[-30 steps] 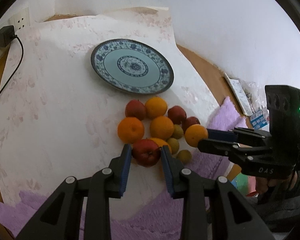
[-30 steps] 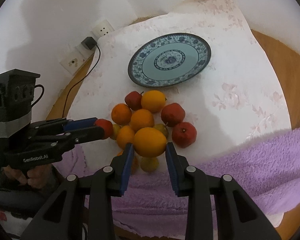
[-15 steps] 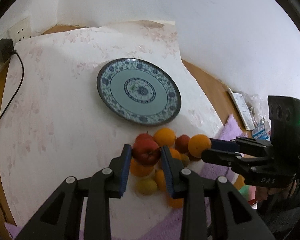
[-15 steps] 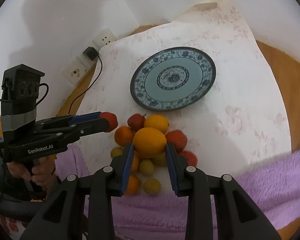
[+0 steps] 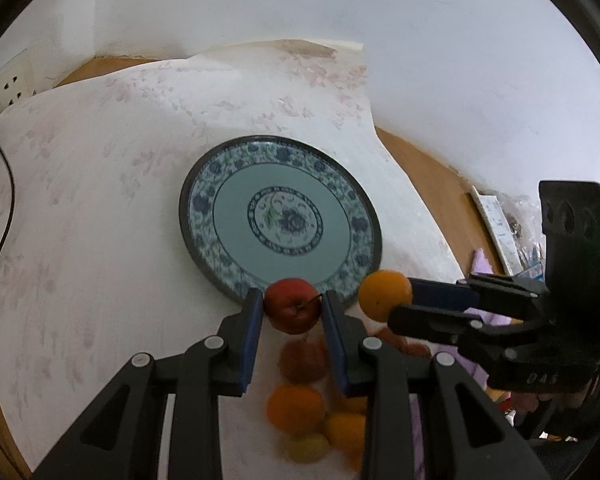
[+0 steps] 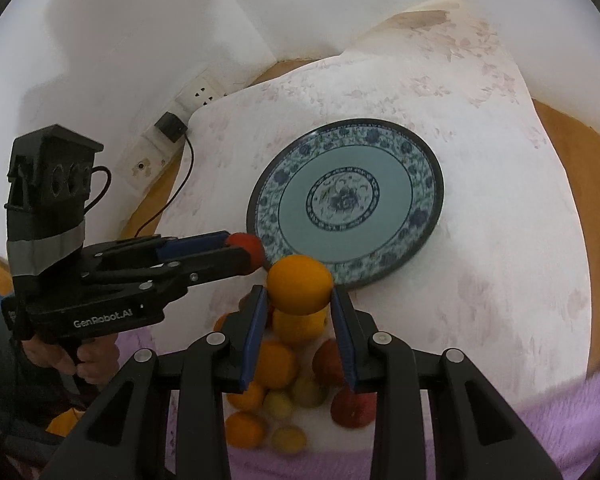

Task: Organize fruits
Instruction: 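Carry the red apple with the left gripper while the right gripper carries the orange onto the plate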

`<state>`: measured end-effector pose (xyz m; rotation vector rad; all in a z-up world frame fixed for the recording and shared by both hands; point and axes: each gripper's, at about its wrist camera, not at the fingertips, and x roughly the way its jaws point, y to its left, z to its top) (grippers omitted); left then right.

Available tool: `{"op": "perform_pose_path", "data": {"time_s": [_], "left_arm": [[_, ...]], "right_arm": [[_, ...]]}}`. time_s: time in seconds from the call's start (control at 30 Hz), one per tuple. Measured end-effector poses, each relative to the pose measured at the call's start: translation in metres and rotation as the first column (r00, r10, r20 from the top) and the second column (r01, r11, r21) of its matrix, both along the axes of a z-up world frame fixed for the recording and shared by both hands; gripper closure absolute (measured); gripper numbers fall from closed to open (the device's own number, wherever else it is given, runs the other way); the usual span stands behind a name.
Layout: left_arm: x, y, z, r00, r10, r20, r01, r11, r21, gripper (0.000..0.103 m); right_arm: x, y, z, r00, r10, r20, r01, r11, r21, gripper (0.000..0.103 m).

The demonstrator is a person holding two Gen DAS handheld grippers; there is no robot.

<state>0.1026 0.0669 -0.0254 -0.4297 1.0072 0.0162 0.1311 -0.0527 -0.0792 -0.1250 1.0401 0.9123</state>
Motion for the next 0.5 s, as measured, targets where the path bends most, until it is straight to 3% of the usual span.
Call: {"op": "perform_pose_path", "data": {"time_s": [0.5], "left_arm": [[0.032,0.004,-0.015,0.999,-0.021,-0.049,0.022,1.000,0.004,0.072]], "right_arm": [[0.031,0.023,-0.015,1.000,0.022,-0.014,-0.022,0.999,-0.049,0.069]]}}
